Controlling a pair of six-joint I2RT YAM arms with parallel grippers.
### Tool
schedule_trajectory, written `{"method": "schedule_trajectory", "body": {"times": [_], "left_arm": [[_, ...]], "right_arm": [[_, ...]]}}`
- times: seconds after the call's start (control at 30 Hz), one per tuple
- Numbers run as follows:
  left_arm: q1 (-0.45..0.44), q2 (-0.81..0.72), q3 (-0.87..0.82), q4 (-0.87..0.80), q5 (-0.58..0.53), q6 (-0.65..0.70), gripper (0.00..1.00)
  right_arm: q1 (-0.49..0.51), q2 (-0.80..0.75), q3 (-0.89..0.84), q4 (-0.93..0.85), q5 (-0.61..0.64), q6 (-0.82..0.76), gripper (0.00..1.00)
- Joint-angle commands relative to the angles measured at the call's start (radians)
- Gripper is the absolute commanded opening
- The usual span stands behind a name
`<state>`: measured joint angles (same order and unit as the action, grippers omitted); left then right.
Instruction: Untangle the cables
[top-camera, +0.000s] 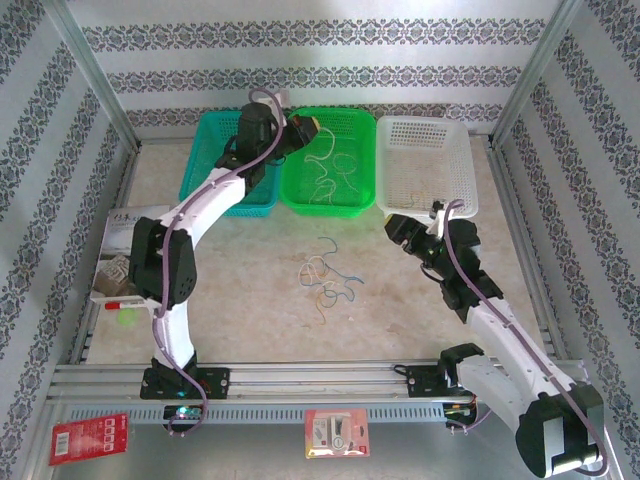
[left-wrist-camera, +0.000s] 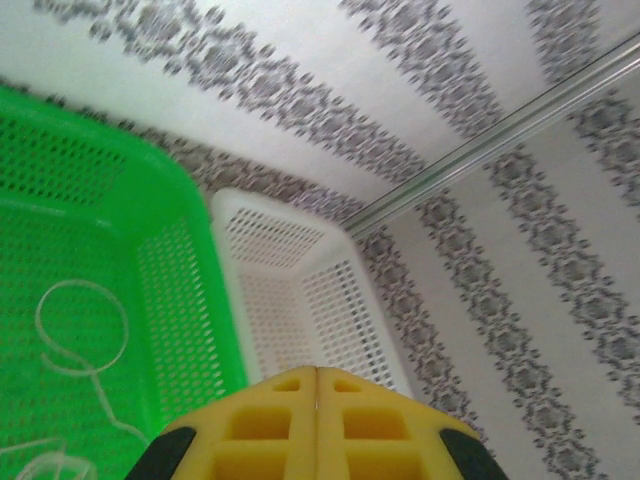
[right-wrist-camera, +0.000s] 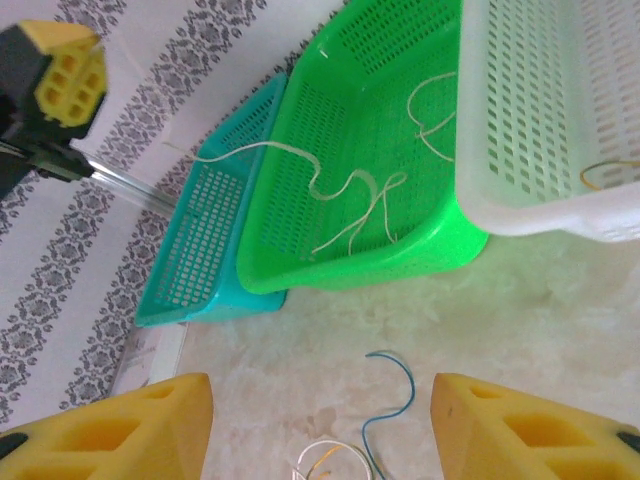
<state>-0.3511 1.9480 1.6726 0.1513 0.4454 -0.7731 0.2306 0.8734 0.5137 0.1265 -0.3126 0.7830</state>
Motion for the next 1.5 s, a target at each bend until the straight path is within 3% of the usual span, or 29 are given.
{"method": "schedule_trajectory", "body": {"times": [0.0, 0.07, 0.17, 0.3, 0.8, 1.1, 1.33, 1.47], "left_arm": [[0.010, 0.008, 0.010, -0.037, 0.024, 0.064, 0.08], [0.009, 0.004, 0.022, -0.078, 0.018, 0.090, 0.33], [0.009, -0.015, 0.044, -0.126, 0.015, 0.125, 0.60], [0.010, -0.048, 0.071, -0.172, 0.016, 0.159, 0.72], [0.010, -0.279, -0.001, -0.267, 0.037, 0.234, 0.79], [0.010, -0.504, -0.242, -0.336, -0.091, 0.323, 0.81], [0.008, -0.596, -0.420, -0.349, -0.126, 0.299, 0.82], [-0.008, -0.617, -0.514, -0.345, -0.140, 0.265, 0.82]], "right_arm": [[-0.010, -0.002, -0.004, 0.005, -0.033, -0.002, 0.60], [-0.011, -0.005, 0.010, -0.004, -0.034, -0.007, 0.60], [-0.011, -0.012, 0.031, -0.016, -0.033, -0.013, 0.60], [-0.010, -0.016, 0.060, -0.028, -0.025, -0.025, 0.60], [-0.030, 0.000, 0.233, -0.074, 0.013, -0.066, 0.60], [-0.029, 0.065, 0.289, -0.118, -0.019, -0.102, 0.60], [-0.005, 0.130, 0.276, -0.164, -0.039, -0.128, 0.60], [0.058, 0.181, 0.249, -0.195, 0.002, -0.158, 0.60]]}}
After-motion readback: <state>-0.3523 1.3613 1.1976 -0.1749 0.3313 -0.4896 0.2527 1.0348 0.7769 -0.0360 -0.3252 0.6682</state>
